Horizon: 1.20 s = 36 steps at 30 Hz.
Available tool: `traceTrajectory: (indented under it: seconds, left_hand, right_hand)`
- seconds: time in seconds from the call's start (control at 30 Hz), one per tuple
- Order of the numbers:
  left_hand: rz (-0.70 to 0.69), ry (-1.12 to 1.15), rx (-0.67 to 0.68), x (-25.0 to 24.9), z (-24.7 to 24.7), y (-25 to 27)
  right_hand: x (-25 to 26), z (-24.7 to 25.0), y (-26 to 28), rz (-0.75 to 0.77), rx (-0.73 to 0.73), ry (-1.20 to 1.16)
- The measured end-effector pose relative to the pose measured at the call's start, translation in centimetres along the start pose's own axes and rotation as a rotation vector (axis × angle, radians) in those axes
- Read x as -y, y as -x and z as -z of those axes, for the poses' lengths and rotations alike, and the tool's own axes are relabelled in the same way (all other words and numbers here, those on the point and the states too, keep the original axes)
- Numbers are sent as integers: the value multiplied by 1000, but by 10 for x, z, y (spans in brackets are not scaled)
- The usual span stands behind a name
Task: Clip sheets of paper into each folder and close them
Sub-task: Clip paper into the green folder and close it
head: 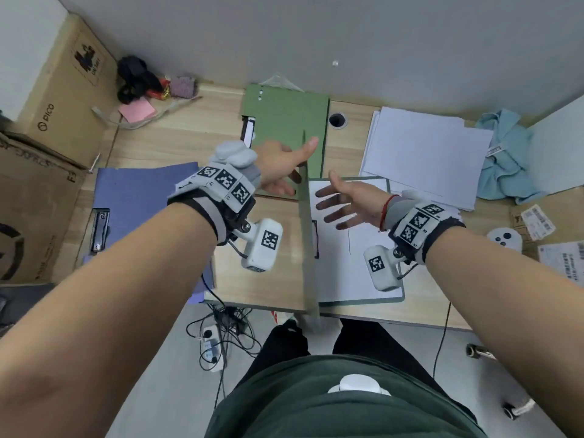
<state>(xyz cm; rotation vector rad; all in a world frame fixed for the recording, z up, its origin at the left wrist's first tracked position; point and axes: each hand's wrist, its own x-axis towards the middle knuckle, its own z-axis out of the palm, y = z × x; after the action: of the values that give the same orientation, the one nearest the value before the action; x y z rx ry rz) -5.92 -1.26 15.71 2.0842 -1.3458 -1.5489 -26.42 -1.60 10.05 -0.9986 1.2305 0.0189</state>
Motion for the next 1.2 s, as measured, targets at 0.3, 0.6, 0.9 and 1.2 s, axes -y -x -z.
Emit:
traceTrajectory:
  seconds: [0.3,0.6,0.9,1.2]
  left_hand:
    - [155,-271,42,26,-89,-68]
    - [361,-289,124,63,-137,-77]
    - [379,163,-50,81,-141,-97]
    - [173,242,-240,41,-62,-98]
  right_hand:
    - [-44,76,30,-30,-309,-117]
    - [-107,88,2,-222,-372,57]
    - [-119,97,-19,-255,-375,87]
    - [-85,90,-25,-206,-178,-39]
